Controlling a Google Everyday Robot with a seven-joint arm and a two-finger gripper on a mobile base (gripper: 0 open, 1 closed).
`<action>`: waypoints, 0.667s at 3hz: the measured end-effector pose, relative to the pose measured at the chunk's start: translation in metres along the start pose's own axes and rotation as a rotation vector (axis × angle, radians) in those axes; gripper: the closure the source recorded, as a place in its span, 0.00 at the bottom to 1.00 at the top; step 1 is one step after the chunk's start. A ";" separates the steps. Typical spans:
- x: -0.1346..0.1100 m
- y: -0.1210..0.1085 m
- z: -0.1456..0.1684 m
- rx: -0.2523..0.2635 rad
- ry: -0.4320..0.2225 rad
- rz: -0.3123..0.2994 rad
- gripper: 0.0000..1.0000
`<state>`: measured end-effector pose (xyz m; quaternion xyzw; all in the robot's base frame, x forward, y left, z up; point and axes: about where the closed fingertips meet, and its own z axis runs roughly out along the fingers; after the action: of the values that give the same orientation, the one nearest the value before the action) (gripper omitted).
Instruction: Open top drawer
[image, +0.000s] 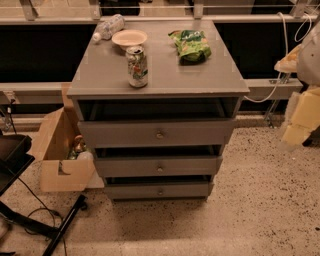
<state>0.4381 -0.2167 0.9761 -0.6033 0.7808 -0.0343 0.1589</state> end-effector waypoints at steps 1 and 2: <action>0.000 0.000 0.000 0.000 0.000 0.000 0.00; -0.006 -0.001 0.006 0.017 0.031 -0.021 0.00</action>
Offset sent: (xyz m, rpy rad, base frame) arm 0.0097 0.0132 -0.0162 -0.0944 -0.0024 0.0221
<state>0.4422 -0.2106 0.9716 -0.6095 0.7765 -0.0520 0.1514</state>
